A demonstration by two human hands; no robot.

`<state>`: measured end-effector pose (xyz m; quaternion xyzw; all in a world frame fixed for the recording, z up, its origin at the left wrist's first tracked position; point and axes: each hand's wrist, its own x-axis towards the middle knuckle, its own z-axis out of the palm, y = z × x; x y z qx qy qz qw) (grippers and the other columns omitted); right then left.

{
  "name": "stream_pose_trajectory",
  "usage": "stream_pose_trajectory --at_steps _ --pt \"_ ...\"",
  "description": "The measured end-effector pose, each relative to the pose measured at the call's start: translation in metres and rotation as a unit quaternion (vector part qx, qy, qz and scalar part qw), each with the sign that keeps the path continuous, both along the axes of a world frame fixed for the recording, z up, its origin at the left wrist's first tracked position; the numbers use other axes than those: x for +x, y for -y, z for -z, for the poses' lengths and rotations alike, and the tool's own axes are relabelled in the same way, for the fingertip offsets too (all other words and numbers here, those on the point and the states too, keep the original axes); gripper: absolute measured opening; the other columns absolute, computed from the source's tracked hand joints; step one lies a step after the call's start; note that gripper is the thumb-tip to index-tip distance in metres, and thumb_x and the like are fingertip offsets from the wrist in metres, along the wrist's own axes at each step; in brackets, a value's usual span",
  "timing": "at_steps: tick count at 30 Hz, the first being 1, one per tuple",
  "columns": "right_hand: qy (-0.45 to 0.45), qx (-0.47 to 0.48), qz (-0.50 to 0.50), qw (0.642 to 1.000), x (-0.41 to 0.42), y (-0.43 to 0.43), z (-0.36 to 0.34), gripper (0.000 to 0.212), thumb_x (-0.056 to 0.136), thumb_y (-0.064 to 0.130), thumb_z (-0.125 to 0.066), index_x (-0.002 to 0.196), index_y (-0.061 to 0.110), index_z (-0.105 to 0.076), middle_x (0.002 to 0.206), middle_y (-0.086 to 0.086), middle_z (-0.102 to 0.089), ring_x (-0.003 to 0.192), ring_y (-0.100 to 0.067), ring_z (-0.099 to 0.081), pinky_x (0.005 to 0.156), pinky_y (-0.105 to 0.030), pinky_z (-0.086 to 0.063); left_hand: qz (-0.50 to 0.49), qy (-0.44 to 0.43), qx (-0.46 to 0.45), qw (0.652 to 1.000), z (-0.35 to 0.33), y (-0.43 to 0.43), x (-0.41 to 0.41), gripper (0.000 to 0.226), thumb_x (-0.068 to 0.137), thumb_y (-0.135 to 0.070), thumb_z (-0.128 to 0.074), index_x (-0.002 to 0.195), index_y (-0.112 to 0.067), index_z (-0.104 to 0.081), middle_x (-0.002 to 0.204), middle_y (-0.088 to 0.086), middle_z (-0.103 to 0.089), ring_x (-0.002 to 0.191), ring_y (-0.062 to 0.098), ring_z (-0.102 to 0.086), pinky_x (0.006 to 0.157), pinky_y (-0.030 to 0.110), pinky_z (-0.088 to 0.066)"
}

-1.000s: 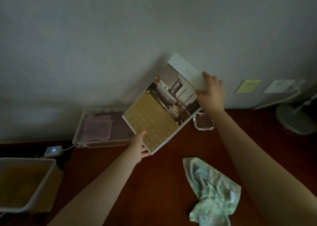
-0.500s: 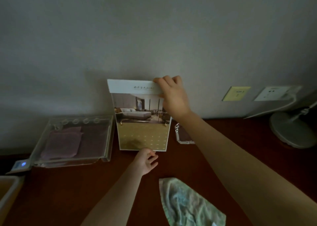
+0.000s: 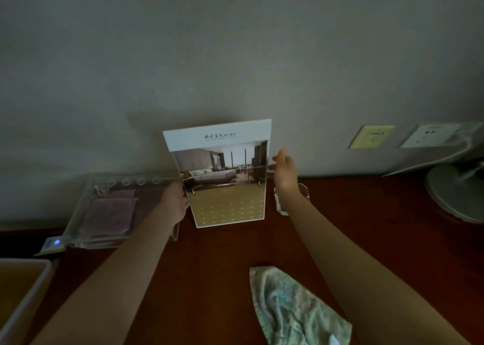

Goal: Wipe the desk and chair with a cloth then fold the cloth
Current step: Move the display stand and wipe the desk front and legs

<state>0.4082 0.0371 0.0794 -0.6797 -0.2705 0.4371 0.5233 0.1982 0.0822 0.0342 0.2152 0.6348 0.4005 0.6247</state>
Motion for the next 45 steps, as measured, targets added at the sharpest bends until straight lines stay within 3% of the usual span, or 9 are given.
stream_pose_trajectory --at_steps 7,12,18,23,25,30,34,38,45 --pt "-0.141 -0.033 -0.041 0.989 -0.008 -0.012 0.014 0.041 0.100 0.036 -0.033 0.118 0.011 -0.059 0.110 -0.011 -0.064 0.101 -0.023 -0.059 0.091 -0.034 -0.047 0.005 0.044 -0.024 0.999 -0.001 -0.020 0.000 0.035 0.097 -0.017 -0.037 0.121 -0.008 -0.061 0.113 0.017 -0.066 0.099 0.031 -0.065 0.064 0.038 -0.056" --pt "-0.143 -0.035 -0.056 0.987 -0.020 -0.015 0.013 0.032 0.099 0.034 -0.033 0.099 0.017 -0.060 0.095 -0.007 -0.062 0.083 -0.017 -0.057 0.066 -0.027 -0.045 -0.011 0.010 0.002 1.000 -0.006 -0.024 -0.009 0.028 0.101 -0.019 -0.032 0.090 -0.014 -0.057 0.094 0.011 -0.063 0.080 0.021 -0.060 0.069 0.033 -0.052" --pt "-0.151 -0.023 -0.055 0.987 -0.028 -0.010 0.014 0.029 0.100 0.035 -0.035 0.091 0.022 -0.059 0.094 -0.004 -0.063 0.084 -0.016 -0.058 0.068 -0.026 -0.045 0.041 -0.049 0.013 0.998 -0.006 -0.022 -0.019 0.023 0.098 -0.024 -0.044 0.110 -0.011 -0.059 0.114 0.007 -0.063 0.103 0.022 -0.060 0.095 0.033 -0.046" --pt "-0.001 -0.053 -0.019 0.998 -0.007 0.007 0.041 0.038 0.102 0.033 -0.032 0.132 0.016 -0.048 0.128 -0.006 -0.052 0.117 -0.021 -0.048 0.106 -0.037 -0.034 0.034 -0.079 0.026 0.996 -0.007 0.010 -0.027 0.029 0.100 -0.017 -0.039 0.119 -0.003 -0.055 0.112 0.007 -0.056 0.107 0.022 -0.053 0.097 0.033 -0.038" --pt "0.119 -0.090 -0.010 0.989 0.008 0.041 0.071 0.040 0.103 0.028 -0.032 0.131 0.005 -0.048 0.131 -0.016 -0.050 0.122 -0.030 -0.046 0.105 -0.037 -0.033 0.029 -0.112 0.026 0.993 0.006 0.033 -0.039 0.022 0.100 -0.016 -0.039 0.106 -0.010 -0.059 0.095 0.003 -0.059 0.084 0.016 -0.055 0.077 0.027 -0.044" --pt "0.460 -0.114 -0.180 0.862 0.012 0.186 0.156 0.061 0.094 0.049 -0.030 0.134 0.007 -0.049 0.140 -0.020 -0.044 0.133 -0.037 -0.033 0.110 -0.048 -0.027 0.055 -0.232 0.020 0.971 0.057 0.120 -0.073 0.026 0.098 -0.013 -0.037 0.107 -0.011 -0.061 0.096 0.006 -0.065 0.079 0.013 -0.059 0.072 0.028 -0.046" --pt "0.566 -0.086 -0.380 0.726 0.000 0.277 0.194 0.061 0.097 0.057 -0.016 0.147 0.025 -0.030 0.154 -0.010 -0.028 0.144 -0.030 -0.011 0.114 -0.048 -0.007 0.131 -0.405 0.003 0.905 0.084 0.189 -0.094 0.027 0.099 -0.013 -0.039 0.117 -0.014 -0.059 0.103 0.003 -0.063 0.075 0.009 -0.056 0.066 0.024 -0.045" --pt "0.606 -0.070 -0.401 0.683 -0.008 0.286 0.193 0.059 0.095 0.058 -0.019 0.145 0.029 -0.033 0.154 -0.010 -0.026 0.142 -0.039 -0.014 0.111 -0.057 -0.006 0.182 -0.529 0.005 0.829 0.104 0.218 -0.104 0.040 0.098 -0.017 -0.043 0.137 -0.009 -0.046 0.140 0.013 -0.045 0.129 0.028 -0.043 0.106 0.041 -0.036" --pt "0.591 -0.087 -0.439 0.671 -0.001 0.279 0.191 0.052 0.095 0.056 -0.022 0.142 0.036 -0.036 0.153 -0.008 -0.028 0.141 -0.035 -0.015 0.111 -0.057 -0.005 0.325 -0.591 -0.063 0.736 0.107 0.230 -0.099 0.056 0.100 -0.038 -0.033 0.151 -0.022 -0.015 0.159 0.003 -0.009 0.145 0.021 -0.014 0.114 0.050 -0.018"
